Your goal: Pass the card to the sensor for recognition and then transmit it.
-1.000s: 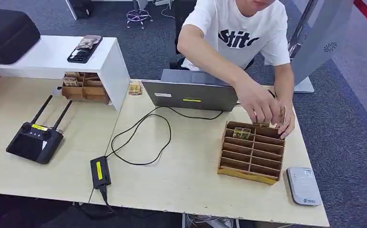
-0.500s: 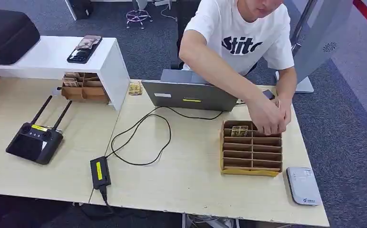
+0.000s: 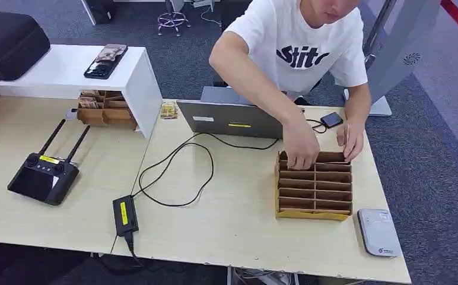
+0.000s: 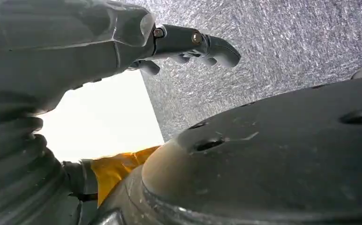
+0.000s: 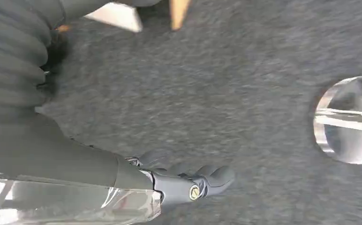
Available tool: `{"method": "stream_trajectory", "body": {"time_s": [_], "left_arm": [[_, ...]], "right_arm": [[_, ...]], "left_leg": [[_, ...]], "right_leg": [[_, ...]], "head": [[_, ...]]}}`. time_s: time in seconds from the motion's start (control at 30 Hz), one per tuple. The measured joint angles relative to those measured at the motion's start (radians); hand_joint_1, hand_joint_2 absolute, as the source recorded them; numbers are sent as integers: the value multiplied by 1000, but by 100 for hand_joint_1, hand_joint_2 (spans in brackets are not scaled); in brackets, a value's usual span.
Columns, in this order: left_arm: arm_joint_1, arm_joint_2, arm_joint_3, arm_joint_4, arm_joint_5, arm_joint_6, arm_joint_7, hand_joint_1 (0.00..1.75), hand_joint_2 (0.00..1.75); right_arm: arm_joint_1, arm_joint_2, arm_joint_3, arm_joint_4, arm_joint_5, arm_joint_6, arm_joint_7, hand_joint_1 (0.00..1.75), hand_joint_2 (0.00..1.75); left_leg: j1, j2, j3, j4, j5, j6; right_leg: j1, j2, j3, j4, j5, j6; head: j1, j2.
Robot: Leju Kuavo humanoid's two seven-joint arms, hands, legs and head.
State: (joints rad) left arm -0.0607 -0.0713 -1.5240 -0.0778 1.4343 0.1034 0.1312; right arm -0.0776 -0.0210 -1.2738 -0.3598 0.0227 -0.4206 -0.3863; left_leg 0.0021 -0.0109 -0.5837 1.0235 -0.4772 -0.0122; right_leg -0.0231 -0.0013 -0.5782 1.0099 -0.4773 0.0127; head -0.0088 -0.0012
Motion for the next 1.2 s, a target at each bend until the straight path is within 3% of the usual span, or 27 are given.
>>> {"method": "stream_trajectory", "body": {"time_s": [0.2,0.37,0.5,0.63,0.83,1.2], "left_arm": [[1,2,0,0,5,0,-3,0,175],[2,5,0,0,4,0,-5,0,175],[2,8,-1,-1,-8,0,-5,0,175],[0,11,-2,-3,-42,-4,1,0,175],[-1,18,-2,-6,-61,-14,3,0,175],[-1,18,-2,-7,-64,-14,6,0,175]], "right_arm": [[2,14,44,58,92,-55,131,0,175],[5,31,88,96,146,-4,257,0,175],[11,35,136,118,202,98,387,0,175],[19,38,188,133,250,264,527,0,175],[28,52,254,146,306,334,585,0,175],[33,69,307,154,339,344,633,0,175]], "left_leg": [[0,0,0,0,0,0],[0,0,0,0,0,0],[0,0,0,0,0,0],[0,0,0,0,0,0],[0,0,0,0,0,0],[0,0,0,0,0,-1]], "right_leg": [[0,0,0,0,0,0],[0,0,0,0,0,0],[0,0,0,0,0,0],[0,0,0,0,0,0],[1,0,0,0,0,0],[1,0,0,0,0,0]], "head": [[0,0],[0,0],[0,0],[0,0],[0,0],[0,0]]}}
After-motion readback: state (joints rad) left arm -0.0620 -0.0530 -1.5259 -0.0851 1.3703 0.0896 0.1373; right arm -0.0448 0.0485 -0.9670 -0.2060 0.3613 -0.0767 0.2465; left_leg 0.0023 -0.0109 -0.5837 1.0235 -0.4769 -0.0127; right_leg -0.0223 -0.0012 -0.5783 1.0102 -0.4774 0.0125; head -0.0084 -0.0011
